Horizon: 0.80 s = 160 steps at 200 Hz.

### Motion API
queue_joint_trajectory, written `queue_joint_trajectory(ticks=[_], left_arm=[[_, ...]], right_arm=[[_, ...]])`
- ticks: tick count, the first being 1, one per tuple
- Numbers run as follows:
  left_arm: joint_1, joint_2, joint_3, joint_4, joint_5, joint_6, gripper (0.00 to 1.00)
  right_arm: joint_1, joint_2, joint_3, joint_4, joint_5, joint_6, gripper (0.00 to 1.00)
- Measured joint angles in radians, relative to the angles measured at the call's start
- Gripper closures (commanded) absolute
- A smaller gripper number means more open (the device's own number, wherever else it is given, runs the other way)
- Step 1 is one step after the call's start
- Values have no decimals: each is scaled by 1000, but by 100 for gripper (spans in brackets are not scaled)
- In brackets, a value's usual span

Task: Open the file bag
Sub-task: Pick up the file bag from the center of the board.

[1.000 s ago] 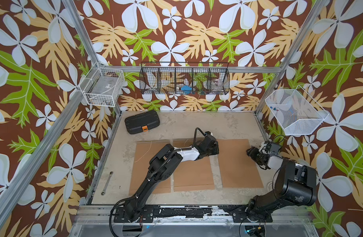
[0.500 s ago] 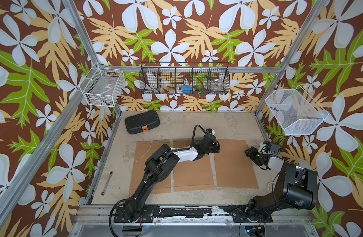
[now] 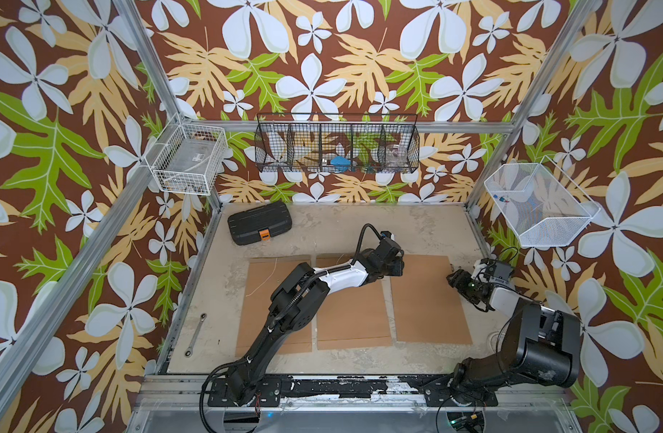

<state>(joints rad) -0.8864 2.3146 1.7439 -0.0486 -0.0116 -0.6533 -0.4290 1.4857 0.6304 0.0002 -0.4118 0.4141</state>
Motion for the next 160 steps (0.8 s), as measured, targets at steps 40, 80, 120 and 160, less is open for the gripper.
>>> queue_joint_trajectory(ticks=[40, 80, 120, 160], left_arm=[[0, 22, 11, -97, -19, 3, 41], [-1, 67, 71, -108, -27, 21, 41], [-2, 93, 107, -99, -6, 21, 41], [-2, 98, 114, -100, 13, 18, 42]], right_arm=[[0, 14, 6, -4, 3, -3, 33], [0, 43, 15, 6, 18, -4, 33], [0, 84, 30, 58, 10, -8, 33], [0, 110, 35, 102, -6, -8, 33]])
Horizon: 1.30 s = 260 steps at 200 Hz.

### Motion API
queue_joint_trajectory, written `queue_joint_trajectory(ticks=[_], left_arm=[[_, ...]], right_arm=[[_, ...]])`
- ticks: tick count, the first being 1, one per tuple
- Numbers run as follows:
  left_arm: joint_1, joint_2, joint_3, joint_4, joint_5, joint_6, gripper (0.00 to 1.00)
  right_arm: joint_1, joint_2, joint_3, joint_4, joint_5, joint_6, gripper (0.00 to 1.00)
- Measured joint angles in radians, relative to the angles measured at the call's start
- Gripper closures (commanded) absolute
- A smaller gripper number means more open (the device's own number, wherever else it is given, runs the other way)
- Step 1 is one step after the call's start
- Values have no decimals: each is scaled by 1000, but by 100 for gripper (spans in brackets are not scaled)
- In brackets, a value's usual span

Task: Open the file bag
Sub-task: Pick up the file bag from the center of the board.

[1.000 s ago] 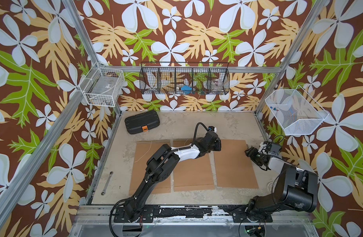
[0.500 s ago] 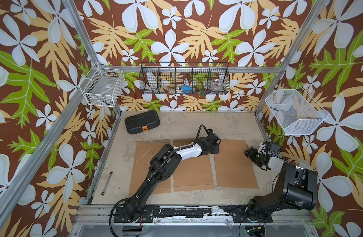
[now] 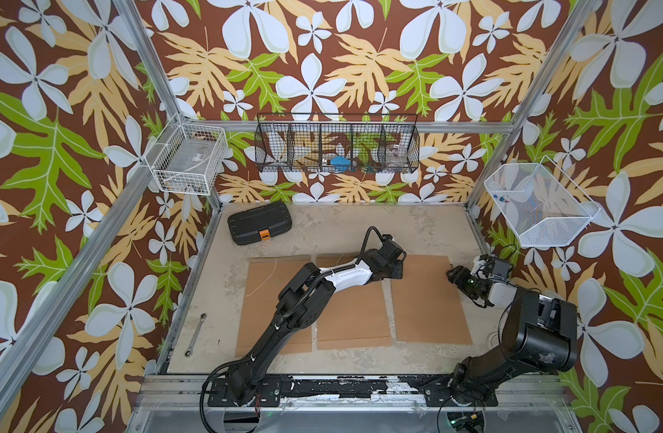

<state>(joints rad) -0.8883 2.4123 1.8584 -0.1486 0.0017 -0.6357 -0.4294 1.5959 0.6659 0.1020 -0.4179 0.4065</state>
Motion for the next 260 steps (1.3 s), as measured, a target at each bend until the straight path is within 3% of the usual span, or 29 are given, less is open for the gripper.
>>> queue_joint_trajectory(ticks=[216, 260], left_arm=[[15, 28, 33, 56, 159, -159, 43], [16, -4, -63, 169, 229, -230, 44]], right_arm=[[-1, 81, 10, 114, -55, -16, 33], [-1, 84, 10, 119, -61, -18, 33]])
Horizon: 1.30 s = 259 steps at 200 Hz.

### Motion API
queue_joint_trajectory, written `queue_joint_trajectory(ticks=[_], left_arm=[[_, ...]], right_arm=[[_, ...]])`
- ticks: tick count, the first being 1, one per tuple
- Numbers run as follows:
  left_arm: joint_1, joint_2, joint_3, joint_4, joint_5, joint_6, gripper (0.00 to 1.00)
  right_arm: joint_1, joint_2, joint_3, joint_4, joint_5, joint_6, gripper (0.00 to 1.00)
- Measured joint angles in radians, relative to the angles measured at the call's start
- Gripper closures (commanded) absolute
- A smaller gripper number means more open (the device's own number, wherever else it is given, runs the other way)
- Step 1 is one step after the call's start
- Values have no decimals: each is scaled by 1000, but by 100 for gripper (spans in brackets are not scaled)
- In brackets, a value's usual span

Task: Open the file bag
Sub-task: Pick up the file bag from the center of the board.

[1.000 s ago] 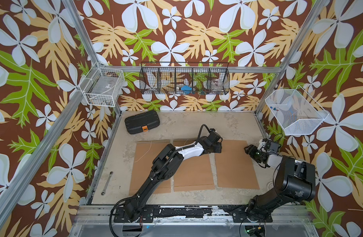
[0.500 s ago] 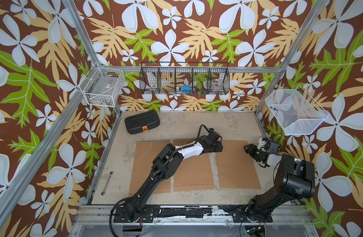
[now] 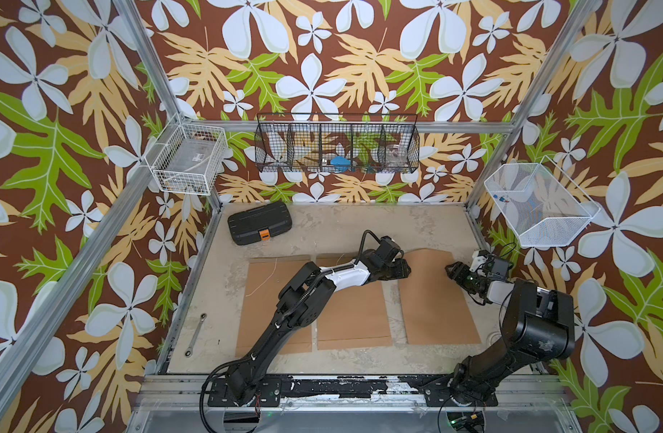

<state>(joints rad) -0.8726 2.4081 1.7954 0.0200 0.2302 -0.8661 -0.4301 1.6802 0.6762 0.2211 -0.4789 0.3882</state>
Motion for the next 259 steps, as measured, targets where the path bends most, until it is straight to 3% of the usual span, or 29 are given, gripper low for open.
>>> queue_joint_trajectory(ticks=[81, 259], left_arm=[[18, -95, -172, 196, 19, -92, 44], [18, -160, -338, 573, 32, -232, 47]], right_arm=[[1, 0, -2, 3, 0, -2, 33], [1, 0, -1, 3, 1, -2, 34]])
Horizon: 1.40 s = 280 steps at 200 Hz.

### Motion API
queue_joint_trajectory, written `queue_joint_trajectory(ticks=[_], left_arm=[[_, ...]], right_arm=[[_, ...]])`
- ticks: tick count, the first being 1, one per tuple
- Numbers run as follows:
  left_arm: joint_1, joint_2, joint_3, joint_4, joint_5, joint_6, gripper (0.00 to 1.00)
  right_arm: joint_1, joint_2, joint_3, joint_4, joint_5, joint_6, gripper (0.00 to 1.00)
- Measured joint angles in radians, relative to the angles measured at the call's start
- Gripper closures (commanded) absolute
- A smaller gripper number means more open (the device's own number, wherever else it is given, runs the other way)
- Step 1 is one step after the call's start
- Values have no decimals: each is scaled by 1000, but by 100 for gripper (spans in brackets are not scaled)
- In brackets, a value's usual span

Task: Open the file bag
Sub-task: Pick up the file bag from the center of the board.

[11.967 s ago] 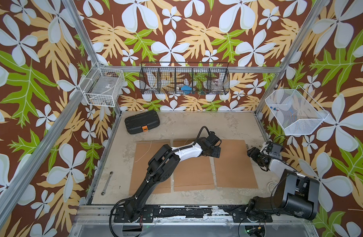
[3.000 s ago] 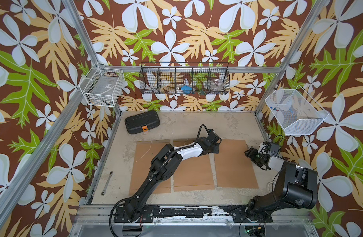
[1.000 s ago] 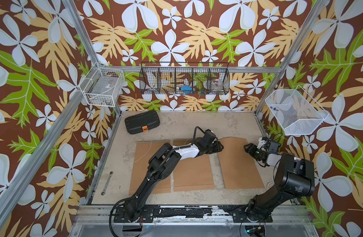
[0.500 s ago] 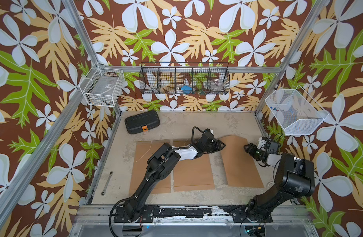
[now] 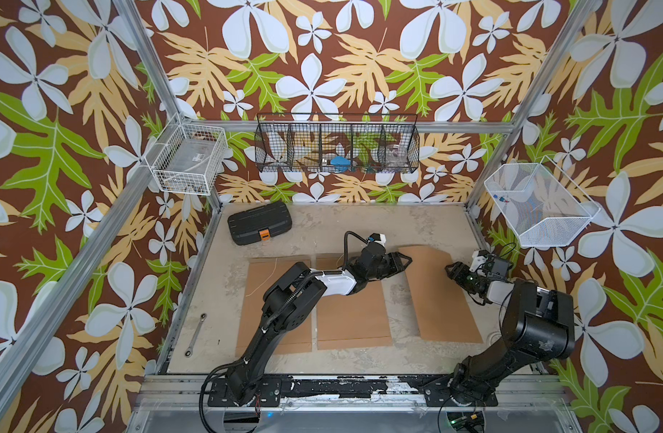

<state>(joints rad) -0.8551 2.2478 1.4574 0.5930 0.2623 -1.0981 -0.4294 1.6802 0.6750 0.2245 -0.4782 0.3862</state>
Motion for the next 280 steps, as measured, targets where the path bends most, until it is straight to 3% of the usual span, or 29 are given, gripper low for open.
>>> queue_joint_trajectory(ticks=[115, 174, 191, 219, 235, 280], left_arm=[[-1, 4, -25, 137, 5, -73, 48], [-5, 50, 72, -5, 7, 24, 50], [-7, 64, 104, -72, 1, 62, 58], [-8, 72, 129, -143, -20, 112, 89], [-8, 72, 136, -159, -24, 140, 100], [-8, 23, 106, -146, -30, 236, 100]], right_arm=[[0, -2, 5, 0, 0, 0, 34], [0, -11, 0, 3, 0, 0, 34], [2, -16, -2, -4, -2, 2, 34], [3, -30, -6, -23, -14, 4, 35], [4, -50, -11, -48, -18, 7, 35], [5, -164, -16, -201, -10, 25, 34]])
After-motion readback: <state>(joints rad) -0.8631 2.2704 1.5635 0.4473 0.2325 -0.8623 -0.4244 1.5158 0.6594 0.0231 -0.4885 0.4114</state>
